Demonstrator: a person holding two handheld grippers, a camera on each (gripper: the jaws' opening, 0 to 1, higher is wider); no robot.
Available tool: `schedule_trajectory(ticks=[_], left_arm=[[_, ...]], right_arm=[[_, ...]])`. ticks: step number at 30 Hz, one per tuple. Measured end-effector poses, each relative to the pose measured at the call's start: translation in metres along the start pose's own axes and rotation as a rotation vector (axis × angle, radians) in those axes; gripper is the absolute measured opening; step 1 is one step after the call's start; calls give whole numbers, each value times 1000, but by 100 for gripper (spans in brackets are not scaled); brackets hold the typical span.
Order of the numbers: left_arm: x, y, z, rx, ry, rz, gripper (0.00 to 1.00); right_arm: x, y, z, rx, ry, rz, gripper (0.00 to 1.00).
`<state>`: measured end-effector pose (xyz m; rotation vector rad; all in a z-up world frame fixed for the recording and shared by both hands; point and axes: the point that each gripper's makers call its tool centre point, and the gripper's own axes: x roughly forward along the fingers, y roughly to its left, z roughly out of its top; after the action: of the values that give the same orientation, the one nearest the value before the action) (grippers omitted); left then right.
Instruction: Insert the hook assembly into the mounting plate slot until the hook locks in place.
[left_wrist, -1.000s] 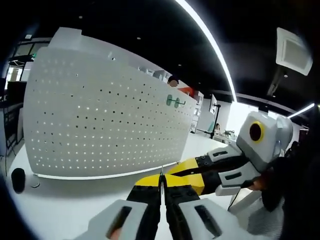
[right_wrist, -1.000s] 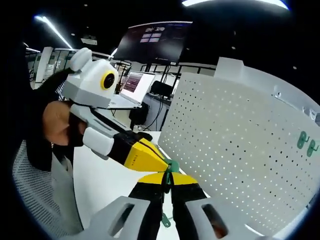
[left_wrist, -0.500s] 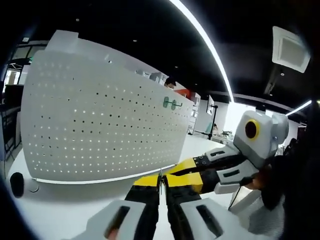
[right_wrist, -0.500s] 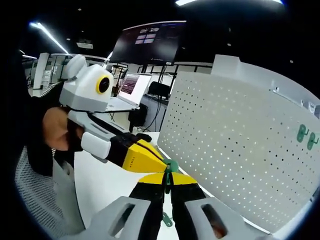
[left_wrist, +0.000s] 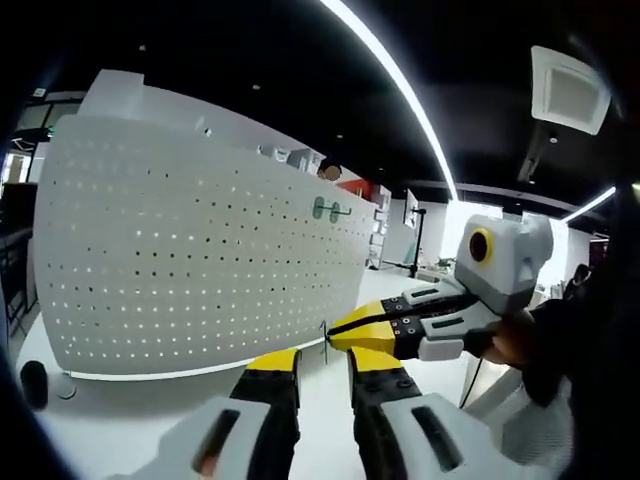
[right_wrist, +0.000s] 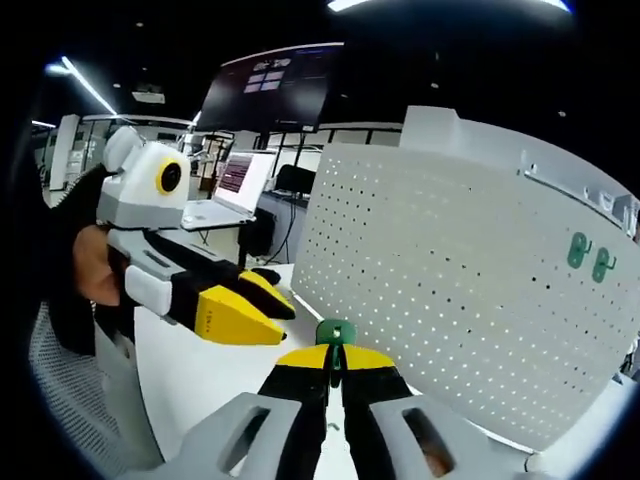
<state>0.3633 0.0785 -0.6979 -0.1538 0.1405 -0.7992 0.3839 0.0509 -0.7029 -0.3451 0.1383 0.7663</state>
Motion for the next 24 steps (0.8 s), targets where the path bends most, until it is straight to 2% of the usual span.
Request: schedule_trajectory(ticks=[8,14,24], left_arm=[[1,-9,3,53,-10,-31,29],[3,-17,4,130,-5,-42,37],[6,-26,2,210,2,-48,51]], right_arm=[[-9,-18,-2,17,0,-51,1],[-16,-32,-2,26,-1,-83,1],[-36,-75,-1,47,-9,-175,1]])
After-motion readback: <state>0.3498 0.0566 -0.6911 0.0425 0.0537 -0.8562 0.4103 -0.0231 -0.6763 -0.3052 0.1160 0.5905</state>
